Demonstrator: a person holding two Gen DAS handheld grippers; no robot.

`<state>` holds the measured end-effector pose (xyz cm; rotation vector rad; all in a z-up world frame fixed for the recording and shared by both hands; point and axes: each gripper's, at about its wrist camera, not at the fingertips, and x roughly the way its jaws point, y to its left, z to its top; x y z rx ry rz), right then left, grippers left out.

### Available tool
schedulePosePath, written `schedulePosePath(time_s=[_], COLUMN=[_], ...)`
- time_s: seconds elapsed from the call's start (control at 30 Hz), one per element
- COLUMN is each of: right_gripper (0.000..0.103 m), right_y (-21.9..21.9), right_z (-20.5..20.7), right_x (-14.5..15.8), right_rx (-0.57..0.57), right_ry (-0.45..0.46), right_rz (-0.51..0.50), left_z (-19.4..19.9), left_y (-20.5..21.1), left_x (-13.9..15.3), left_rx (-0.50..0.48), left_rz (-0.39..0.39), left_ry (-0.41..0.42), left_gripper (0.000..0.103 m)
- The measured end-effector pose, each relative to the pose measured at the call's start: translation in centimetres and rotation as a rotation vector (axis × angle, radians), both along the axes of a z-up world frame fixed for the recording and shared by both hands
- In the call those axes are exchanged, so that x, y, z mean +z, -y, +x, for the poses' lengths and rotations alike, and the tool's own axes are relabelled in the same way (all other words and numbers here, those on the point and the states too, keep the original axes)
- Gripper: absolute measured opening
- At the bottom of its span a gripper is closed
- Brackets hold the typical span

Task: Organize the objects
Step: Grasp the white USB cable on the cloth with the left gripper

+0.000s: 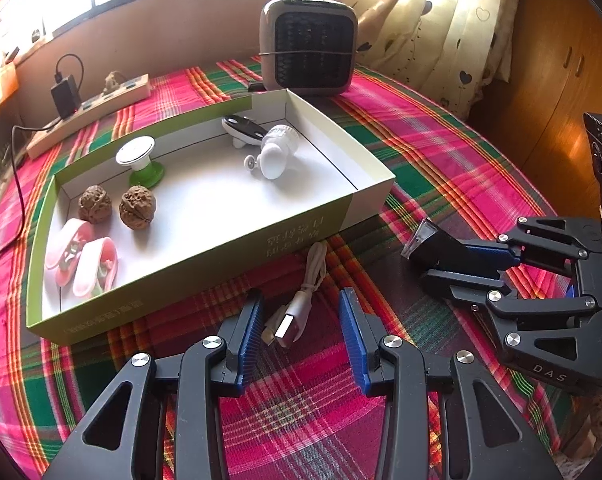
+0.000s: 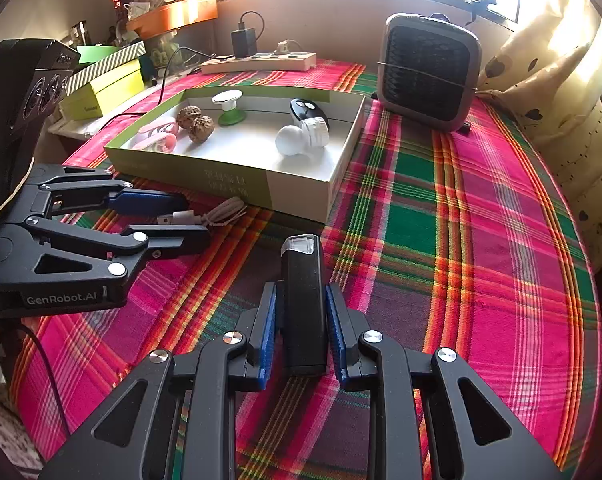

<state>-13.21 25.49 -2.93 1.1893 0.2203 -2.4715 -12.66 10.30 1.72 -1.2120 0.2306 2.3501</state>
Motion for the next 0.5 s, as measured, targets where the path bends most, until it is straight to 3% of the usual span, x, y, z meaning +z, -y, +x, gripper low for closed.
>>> schedulePosePath(time_s=[0.27, 0.5], right_gripper=[0.025, 0.025], right_y=[0.02, -0.12], right_z=[0.02, -0.03], right_x=[-0.02, -0.03], right_rx=[0.000, -0.001], right_ry=[-0.001, -0.001], right_rz=[0.001, 0.004], left_z=[-0.06, -0.08], left_y=[-0.14, 0.00], left_x=[-0.01, -0.03], left_rx=[0.006, 0.020], left_rz=[-0.015, -0.033], left_ry=[-0.017, -0.033], left_gripper=[0.035, 0.023])
